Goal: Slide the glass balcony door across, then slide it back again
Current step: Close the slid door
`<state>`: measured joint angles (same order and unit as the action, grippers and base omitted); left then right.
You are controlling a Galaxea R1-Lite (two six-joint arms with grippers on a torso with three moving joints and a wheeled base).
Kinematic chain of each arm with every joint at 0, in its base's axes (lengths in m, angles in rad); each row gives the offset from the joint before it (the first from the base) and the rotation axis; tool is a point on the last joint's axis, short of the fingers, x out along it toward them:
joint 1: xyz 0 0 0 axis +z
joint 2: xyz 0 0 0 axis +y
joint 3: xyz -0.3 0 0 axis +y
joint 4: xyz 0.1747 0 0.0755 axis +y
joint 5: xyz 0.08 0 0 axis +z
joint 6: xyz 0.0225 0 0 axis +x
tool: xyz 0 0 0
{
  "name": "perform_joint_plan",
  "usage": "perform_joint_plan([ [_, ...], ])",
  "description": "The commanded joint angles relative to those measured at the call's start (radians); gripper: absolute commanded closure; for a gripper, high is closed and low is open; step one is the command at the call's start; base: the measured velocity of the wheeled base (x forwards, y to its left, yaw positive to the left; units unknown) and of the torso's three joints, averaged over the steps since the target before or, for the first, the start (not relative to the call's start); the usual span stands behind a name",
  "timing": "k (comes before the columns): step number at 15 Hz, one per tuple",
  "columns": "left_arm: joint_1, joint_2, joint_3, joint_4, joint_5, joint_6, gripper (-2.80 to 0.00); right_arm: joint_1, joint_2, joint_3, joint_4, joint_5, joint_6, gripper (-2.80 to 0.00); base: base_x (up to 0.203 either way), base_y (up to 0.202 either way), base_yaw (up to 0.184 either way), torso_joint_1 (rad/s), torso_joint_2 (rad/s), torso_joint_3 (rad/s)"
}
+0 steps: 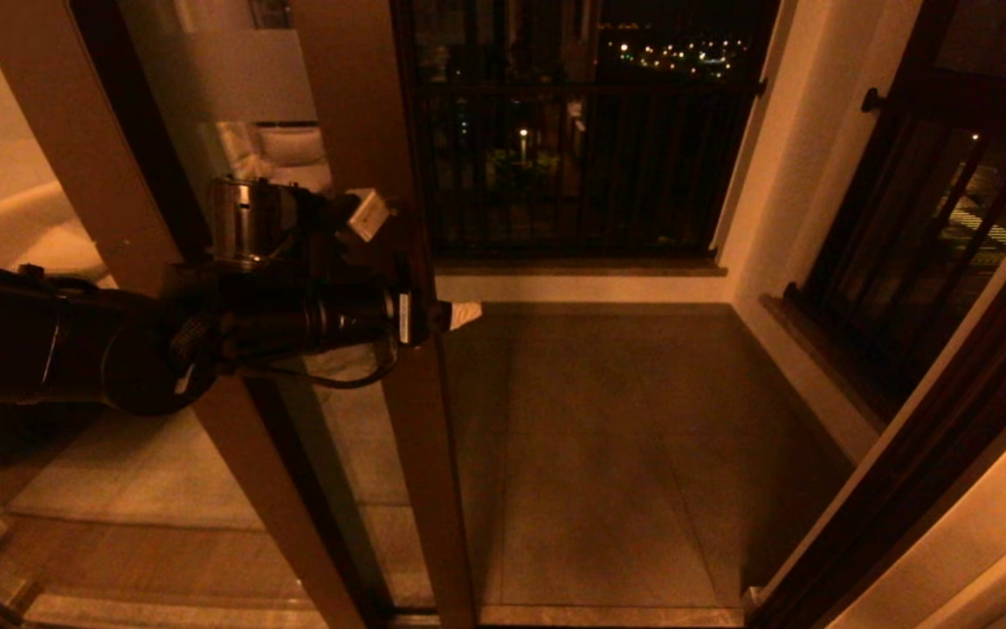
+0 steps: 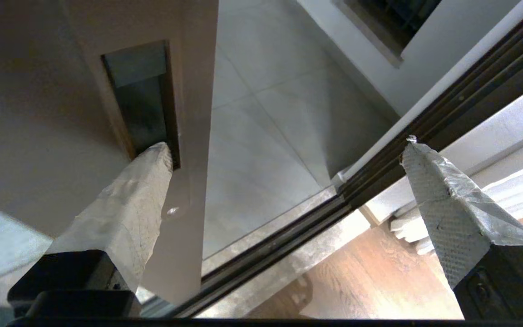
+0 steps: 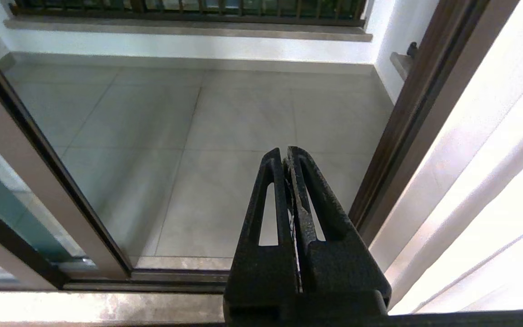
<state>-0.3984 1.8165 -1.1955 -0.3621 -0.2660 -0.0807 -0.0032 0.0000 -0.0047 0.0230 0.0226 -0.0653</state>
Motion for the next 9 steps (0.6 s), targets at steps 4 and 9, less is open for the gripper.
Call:
perform_joint_plan([
  [4, 0.001, 0.046, 0.001, -0.083, 0.011, -0.002, -2.80, -0.001, 0.002, 0.000, 0.000, 0.000, -0.001, 0.00, 0.000, 0.000, 0.000, 0.000, 0.00, 0.000],
  [9, 0.001, 0.065, -0.006, -0.083, 0.014, -0.002, -2.80, 0.000, 0.002, 0.000, 0.000, 0.000, -0.001, 0.00, 0.000, 0.000, 0.000, 0.000, 0.00, 0.000],
])
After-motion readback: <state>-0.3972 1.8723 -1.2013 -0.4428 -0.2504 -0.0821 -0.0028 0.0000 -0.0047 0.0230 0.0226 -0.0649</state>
